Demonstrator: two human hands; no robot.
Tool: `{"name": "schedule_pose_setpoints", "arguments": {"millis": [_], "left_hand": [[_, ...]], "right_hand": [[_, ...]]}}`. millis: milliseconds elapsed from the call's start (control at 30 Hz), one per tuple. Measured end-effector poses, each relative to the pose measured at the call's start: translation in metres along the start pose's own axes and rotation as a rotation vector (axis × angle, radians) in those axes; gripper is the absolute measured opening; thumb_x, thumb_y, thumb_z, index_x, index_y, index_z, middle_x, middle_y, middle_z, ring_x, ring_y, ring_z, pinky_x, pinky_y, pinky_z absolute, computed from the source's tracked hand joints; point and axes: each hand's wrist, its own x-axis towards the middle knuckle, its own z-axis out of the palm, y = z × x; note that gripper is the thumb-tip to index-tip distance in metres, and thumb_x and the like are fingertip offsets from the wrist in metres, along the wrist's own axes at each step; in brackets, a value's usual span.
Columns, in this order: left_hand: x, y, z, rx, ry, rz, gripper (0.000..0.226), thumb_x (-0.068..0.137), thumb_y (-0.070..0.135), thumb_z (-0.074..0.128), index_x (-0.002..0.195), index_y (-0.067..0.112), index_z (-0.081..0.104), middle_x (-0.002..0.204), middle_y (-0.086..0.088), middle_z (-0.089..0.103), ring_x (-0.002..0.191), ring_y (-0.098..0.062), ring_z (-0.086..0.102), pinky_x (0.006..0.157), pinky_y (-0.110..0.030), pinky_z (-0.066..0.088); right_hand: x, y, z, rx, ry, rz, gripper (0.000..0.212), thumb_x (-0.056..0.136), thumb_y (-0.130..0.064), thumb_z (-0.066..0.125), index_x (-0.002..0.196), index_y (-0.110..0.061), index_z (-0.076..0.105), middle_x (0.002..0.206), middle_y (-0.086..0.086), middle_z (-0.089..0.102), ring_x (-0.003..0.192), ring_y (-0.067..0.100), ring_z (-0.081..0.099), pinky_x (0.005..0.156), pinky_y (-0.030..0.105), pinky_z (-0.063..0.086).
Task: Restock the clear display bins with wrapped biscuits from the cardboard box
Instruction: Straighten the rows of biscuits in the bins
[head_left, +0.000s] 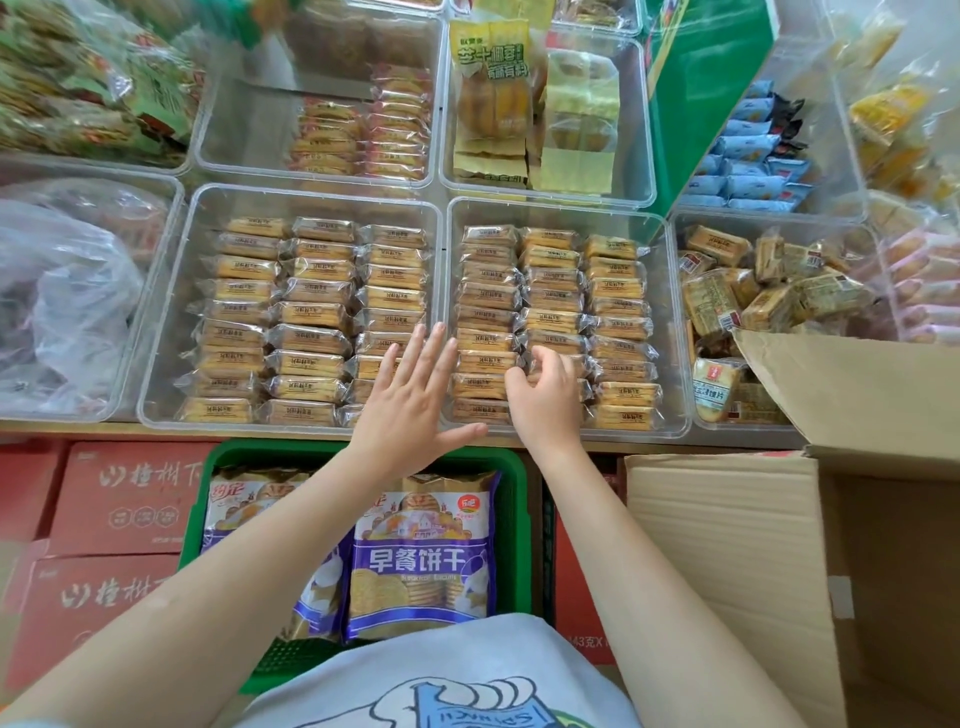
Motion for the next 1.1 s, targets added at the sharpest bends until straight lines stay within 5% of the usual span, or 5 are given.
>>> {"name": "schedule_pose_setpoints", "arguments": {"millis": [167, 367, 700, 1000, 1100], "left_hand": [[0.0, -0.001, 0.002, -0.028, 0.024, 0.009, 0.112, 0.081, 0.091, 0.004, 0.159, 0.013, -0.012, 0.166, -0.007, -0.02, 0.153, -0.022, -0.021, 0.126, -0.048, 0.0], [0.0, -0.002, 0.004, -0.052, 0.043, 0.016, 0.111, 0.083, 0.09, 0.013, 0.16, 0.013, -0.012, 0.167, -0.005, -0.019, 0.153, -0.02, -0.021, 0.126, -0.047, 0.0], [0.007, -0.005, -0.003, -0.062, 0.036, 0.034, 0.11, 0.082, 0.089, 0.013, 0.161, 0.015, -0.007, 0.167, -0.004, -0.017, 0.152, -0.019, -0.025, 0.125, -0.042, -0.012], [0.024, 0.02, -0.015, 0.041, -0.101, 0.203, 0.078, 0.098, 0.072, 0.009, 0.161, 0.026, 0.012, 0.169, 0.0, 0.003, 0.155, -0.019, -0.008, 0.122, -0.054, -0.013], [0.028, 0.024, -0.016, 0.092, -0.131, 0.211, 0.079, 0.097, 0.072, 0.003, 0.161, 0.028, 0.011, 0.169, 0.001, 0.005, 0.156, -0.02, 0.0, 0.12, -0.057, -0.015]], "right_hand": [[-0.008, -0.013, 0.011, 0.109, -0.204, 0.009, 0.083, 0.093, -0.052, 0.059, 0.16, -0.02, 0.021, 0.166, 0.003, 0.021, 0.152, 0.022, 0.019, 0.121, 0.049, 0.026], [0.0, -0.016, -0.004, 0.317, -0.284, 0.08, 0.11, 0.07, -0.079, 0.063, 0.157, -0.022, 0.026, 0.16, 0.005, 0.036, 0.144, 0.021, 0.038, 0.111, 0.042, 0.037], [0.015, -0.01, 0.007, 0.212, -0.165, -0.061, 0.067, 0.096, -0.054, 0.055, 0.151, -0.02, 0.037, 0.155, 0.001, 0.039, 0.141, 0.017, 0.038, 0.106, 0.032, 0.035], [0.033, 0.007, -0.03, 0.294, 0.091, 0.016, 0.018, 0.1, -0.03, 0.049, 0.101, -0.019, 0.063, 0.087, -0.007, 0.061, 0.079, 0.011, 0.056, 0.071, 0.03, 0.044], [0.032, 0.014, -0.037, 0.188, -0.081, 0.028, 0.025, 0.1, -0.028, 0.049, 0.093, -0.014, 0.068, 0.079, -0.003, 0.062, 0.076, 0.015, 0.057, 0.073, 0.039, 0.049]]}}
